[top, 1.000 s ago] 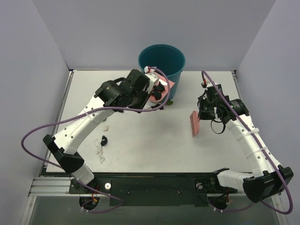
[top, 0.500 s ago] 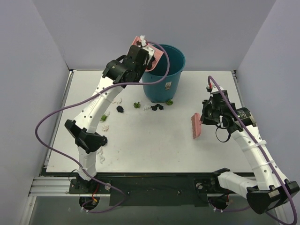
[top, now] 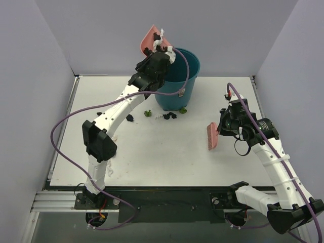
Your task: Sweep away the paper scraps from the table
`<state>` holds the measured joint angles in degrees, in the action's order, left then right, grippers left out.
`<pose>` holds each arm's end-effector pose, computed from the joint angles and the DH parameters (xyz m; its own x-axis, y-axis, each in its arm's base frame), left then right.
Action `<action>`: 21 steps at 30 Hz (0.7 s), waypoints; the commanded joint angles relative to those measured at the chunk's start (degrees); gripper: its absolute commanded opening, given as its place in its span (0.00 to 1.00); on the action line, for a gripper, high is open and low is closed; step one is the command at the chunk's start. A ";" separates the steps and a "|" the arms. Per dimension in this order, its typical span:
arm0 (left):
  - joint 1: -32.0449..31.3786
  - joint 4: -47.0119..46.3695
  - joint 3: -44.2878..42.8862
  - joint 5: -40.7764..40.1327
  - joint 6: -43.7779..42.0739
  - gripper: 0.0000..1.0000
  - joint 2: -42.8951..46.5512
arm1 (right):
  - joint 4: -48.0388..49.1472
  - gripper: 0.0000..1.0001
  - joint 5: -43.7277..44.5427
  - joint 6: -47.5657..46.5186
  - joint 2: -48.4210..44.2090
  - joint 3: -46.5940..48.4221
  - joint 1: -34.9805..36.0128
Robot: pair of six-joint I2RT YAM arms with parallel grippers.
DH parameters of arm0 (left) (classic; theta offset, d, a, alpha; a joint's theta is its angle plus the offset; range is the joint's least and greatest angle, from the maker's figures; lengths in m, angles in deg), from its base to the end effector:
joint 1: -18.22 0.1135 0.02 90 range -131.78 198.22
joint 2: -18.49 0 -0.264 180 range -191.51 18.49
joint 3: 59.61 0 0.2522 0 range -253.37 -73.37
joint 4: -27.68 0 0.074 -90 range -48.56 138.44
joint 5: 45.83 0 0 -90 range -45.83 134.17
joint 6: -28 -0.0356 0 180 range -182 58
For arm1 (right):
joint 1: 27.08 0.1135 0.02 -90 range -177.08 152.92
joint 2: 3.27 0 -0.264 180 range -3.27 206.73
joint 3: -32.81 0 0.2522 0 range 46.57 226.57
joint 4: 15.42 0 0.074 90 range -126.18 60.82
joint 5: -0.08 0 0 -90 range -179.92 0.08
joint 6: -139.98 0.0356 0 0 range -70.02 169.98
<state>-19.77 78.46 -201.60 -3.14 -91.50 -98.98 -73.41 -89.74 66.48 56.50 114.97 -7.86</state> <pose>0.3780 -0.2621 0.4090 -0.3538 0.7000 -0.6204 0.0828 0.6841 0.7247 0.1978 0.0688 0.3739 -0.6199 0.0847 -0.7801 -0.1572 0.9606 0.2292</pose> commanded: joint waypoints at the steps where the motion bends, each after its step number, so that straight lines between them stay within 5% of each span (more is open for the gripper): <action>1: -1.11 -21.86 4.64 -7.27 -14.51 0.00 1.63 | -1.04 0.00 0.34 0.65 -0.53 1.03 0.64; 9: -2.25 -46.13 16.42 -8.76 -32.37 0.00 3.30 | -0.95 0.00 0.61 0.65 -0.18 1.47 1.08; 21: -2.26 -66.46 27.94 -4.37 -47.93 0.00 5.41 | -0.77 0.00 0.69 0.65 -0.27 1.12 1.43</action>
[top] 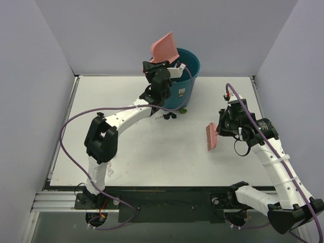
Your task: Sweep away the paper scraps from the table
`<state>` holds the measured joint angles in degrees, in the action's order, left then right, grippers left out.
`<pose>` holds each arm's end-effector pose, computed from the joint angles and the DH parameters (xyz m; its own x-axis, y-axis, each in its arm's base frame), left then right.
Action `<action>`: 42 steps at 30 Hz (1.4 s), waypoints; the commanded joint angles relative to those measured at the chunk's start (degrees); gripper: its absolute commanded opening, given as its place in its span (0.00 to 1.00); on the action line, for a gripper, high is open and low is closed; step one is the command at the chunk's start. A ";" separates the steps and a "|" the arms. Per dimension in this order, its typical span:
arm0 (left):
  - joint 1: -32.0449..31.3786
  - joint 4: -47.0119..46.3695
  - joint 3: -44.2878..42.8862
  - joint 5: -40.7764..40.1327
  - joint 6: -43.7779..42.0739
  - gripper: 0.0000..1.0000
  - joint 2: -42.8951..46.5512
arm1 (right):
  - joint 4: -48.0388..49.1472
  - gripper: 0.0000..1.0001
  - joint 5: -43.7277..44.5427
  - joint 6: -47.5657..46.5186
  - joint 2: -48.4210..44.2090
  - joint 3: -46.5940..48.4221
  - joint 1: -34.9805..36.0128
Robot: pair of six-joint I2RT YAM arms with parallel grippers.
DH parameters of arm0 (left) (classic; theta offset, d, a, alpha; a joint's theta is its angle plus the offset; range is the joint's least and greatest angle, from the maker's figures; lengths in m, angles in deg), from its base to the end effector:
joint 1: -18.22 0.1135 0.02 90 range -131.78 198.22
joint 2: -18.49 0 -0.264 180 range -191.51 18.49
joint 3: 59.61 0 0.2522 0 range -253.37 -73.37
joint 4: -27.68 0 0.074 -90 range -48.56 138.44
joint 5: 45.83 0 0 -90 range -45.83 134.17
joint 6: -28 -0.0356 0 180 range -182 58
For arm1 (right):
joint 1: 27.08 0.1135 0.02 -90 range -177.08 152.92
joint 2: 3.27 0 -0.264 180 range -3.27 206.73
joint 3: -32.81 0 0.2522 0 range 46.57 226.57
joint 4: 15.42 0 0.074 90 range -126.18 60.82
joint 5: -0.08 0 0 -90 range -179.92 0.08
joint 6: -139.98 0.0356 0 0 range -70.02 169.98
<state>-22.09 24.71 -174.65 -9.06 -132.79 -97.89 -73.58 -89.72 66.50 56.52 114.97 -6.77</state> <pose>0.3881 -0.2918 0.3468 -0.2038 0.9142 -0.3504 -0.0940 0.3380 0.9364 0.1963 0.0725 0.3735 -0.6238 0.0723 -0.7783 -0.1743 0.9578 0.2287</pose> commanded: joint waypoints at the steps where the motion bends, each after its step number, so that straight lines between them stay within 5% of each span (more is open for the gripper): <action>1: 0.06 -13.32 1.34 2.25 -7.17 0.00 4.58 | -0.42 0.00 0.58 0.63 -0.20 1.12 0.34; 15: 0.59 -19.75 3.37 5.16 -12.45 0.00 5.28 | -0.33 0.00 1.02 0.89 -0.55 1.56 0.51; 20: 1.46 6.20 -7.69 1.99 10.25 0.00 6.34 | 1.77 0.00 0.76 2.38 -0.38 1.39 0.51; 25: 1.64 20.04 -13.76 2.25 21.73 0.00 8.09 | 5.37 0.00 0.32 4.93 -0.02 0.33 0.69; 35: 3.57 58.87 -24.76 17.96 54.68 0.00 12.22 | 16.79 0.00 -1.71 12.92 2.78 -1.78 4.02; 42: 9.02 68.32 -19.60 29.85 73.67 0.00 20.56 | 30.68 0.00 -1.26 20.22 5.16 -6.35 8.15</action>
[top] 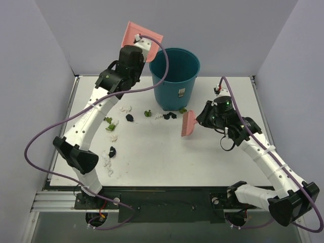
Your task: Sweep away the paper scraps from the table
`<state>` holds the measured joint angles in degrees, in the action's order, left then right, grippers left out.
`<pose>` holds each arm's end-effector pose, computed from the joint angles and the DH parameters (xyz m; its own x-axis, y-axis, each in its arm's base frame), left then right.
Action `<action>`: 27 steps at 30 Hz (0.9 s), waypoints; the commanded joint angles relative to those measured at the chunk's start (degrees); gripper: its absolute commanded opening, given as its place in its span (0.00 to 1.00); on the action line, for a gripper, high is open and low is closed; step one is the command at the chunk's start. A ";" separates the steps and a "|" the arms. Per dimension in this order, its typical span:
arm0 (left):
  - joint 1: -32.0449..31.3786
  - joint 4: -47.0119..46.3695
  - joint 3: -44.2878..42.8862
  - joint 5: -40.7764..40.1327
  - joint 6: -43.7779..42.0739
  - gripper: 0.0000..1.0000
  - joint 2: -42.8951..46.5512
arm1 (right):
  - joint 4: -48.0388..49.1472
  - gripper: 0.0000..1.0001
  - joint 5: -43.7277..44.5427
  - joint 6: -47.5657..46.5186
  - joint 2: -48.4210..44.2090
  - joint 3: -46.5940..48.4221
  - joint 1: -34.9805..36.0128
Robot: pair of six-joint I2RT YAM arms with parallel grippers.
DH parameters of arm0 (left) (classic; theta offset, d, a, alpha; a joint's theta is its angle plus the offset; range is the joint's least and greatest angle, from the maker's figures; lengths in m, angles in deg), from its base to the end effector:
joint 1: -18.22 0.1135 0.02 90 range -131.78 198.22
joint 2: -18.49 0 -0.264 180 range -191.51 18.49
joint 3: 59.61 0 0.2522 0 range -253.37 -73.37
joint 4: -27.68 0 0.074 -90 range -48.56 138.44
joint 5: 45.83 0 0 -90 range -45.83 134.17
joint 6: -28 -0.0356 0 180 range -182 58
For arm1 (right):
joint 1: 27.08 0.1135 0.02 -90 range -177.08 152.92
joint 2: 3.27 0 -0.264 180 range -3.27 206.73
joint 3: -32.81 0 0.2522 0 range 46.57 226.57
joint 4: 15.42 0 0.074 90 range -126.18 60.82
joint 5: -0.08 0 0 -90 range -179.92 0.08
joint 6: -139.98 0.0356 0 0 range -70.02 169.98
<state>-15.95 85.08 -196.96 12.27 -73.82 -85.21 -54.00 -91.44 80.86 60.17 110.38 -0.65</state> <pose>0.3315 -0.2023 0.4678 -0.3105 0.4209 -0.8523 0.1433 0.9071 0.3958 0.2201 0.1105 0.3658 -0.5576 0.2958 -0.7756 -0.2102 0.8536 0.4766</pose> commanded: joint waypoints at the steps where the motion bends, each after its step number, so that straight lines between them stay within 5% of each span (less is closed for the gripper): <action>1: 3.41 8.39 3.70 9.22 16.80 0.00 9.99 | 14.24 0.00 0.64 7.69 2.29 -2.72 2.56; 12: 10.61 9.01 24.35 23.18 29.48 0.00 23.80 | 37.55 0.00 7.75 18.60 19.68 1.04 11.61; 27: 12.64 9.54 35.08 26.28 31.41 0.00 29.69 | 40.30 0.00 15.05 25.28 42.10 16.42 15.05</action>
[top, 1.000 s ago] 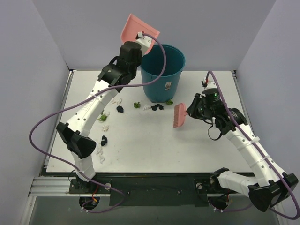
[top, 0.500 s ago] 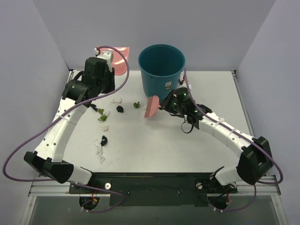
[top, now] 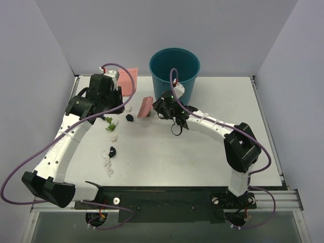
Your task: Sweep away the paper scraps from the table
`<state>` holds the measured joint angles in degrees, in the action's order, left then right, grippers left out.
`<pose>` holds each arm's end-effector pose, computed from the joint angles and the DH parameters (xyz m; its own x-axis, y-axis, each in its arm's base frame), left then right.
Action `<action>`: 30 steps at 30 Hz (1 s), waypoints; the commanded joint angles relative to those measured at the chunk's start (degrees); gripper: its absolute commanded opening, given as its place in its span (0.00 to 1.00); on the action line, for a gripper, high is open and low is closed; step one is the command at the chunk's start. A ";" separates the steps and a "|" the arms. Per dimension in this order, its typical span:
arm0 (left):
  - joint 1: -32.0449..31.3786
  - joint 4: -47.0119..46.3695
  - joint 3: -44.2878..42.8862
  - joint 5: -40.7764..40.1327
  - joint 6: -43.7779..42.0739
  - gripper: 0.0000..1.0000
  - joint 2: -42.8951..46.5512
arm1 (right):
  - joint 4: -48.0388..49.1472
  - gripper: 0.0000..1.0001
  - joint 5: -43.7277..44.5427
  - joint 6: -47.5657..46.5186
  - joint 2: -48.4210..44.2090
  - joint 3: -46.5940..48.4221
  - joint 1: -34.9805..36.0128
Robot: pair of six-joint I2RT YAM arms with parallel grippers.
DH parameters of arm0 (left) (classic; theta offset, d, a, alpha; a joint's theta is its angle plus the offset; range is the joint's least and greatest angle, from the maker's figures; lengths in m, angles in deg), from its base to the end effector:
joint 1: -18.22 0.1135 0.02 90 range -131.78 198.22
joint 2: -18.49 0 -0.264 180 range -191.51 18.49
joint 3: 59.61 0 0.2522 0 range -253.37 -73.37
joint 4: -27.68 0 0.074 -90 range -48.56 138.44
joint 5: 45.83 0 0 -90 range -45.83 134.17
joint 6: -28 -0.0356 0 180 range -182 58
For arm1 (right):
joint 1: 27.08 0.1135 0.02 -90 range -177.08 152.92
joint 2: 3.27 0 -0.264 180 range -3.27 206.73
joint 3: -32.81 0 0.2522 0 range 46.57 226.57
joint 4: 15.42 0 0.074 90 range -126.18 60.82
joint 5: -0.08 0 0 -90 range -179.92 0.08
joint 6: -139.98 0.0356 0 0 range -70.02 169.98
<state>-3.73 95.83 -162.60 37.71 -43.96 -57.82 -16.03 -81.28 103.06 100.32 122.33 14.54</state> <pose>0.2471 -0.0953 0.4108 -0.6748 -0.0598 -0.7355 0.0886 0.9829 -0.1612 0.3267 0.2831 0.2811 -0.5519 0.5669 -0.6115 -0.1777 0.6365 0.7505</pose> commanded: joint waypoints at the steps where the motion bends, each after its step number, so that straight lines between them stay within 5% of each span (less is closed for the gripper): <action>1: 0.42 -1.30 1.25 0.75 1.90 0.00 2.57 | 1.80 0.00 5.15 3.34 2.31 4.91 -0.14; 7: 0.51 -1.30 2.57 -0.13 2.70 0.00 2.40 | -1.02 0.00 9.28 8.08 2.94 3.17 -0.49; 18: 0.42 -1.66 4.24 -0.40 2.88 0.00 3.54 | 2.67 0.00 15.44 12.84 -9.19 -15.99 -1.37; 30: 0.42 -2.53 7.66 -0.40 2.79 0.00 4.77 | 2.85 0.00 20.01 13.81 -32.74 -36.30 -0.14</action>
<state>-3.67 95.70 -156.09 37.19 -41.47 -55.11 -13.85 -65.80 116.96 75.27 87.71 13.89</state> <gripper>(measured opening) 0.397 0.068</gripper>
